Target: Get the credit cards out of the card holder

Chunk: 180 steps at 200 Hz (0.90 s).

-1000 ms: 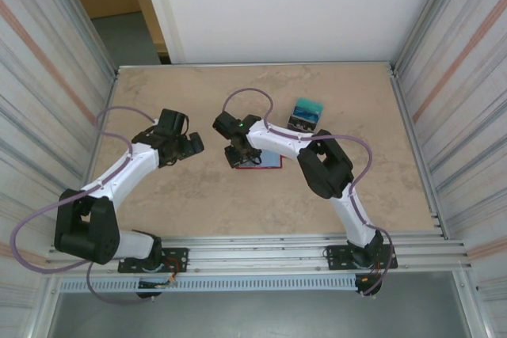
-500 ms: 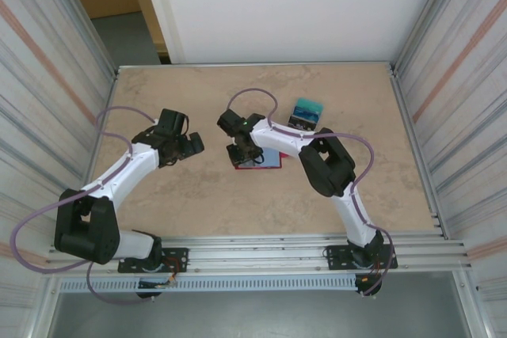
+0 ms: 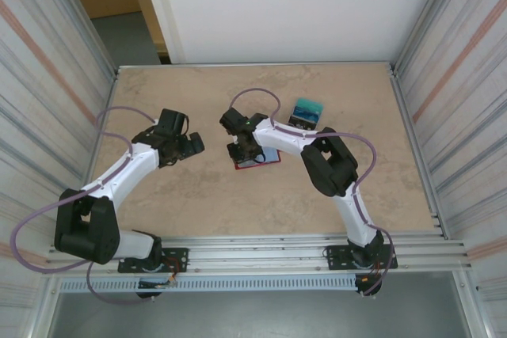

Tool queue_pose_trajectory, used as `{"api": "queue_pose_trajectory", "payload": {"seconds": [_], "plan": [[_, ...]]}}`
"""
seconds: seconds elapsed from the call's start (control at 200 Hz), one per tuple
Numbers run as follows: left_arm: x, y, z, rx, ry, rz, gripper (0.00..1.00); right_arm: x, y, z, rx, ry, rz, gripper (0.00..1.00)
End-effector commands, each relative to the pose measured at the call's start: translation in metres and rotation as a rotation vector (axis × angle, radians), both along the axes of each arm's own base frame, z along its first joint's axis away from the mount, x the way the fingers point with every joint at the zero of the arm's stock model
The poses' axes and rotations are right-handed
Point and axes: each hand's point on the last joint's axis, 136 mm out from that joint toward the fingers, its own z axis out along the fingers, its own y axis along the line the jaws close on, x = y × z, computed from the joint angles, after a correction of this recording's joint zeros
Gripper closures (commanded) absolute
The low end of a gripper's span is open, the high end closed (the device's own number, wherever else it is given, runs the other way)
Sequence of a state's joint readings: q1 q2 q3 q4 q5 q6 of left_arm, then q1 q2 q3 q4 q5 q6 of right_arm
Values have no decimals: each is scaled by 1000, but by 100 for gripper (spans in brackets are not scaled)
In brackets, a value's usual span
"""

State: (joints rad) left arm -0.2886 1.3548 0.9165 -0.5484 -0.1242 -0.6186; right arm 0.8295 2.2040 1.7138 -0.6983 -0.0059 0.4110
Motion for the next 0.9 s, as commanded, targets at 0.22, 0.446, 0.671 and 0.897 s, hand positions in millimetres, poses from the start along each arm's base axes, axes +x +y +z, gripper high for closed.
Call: {"api": "queue_pose_trajectory", "payload": {"seconds": [0.22,0.446,0.671,0.897], "plan": [[8,-3,17,-25,-40,3,1,3,-9,25,44,-25,-48,82],[11,-6,20,-36,-45,-10,1,7,-13,31,41,-46,-68,80],[14,-8,24,-39,-57,-15,1,17,-32,37,-50,-103,-93,77],[18,-12,28,-32,-69,-28,1,24,-52,40,-97,-125,-124,72]]}}
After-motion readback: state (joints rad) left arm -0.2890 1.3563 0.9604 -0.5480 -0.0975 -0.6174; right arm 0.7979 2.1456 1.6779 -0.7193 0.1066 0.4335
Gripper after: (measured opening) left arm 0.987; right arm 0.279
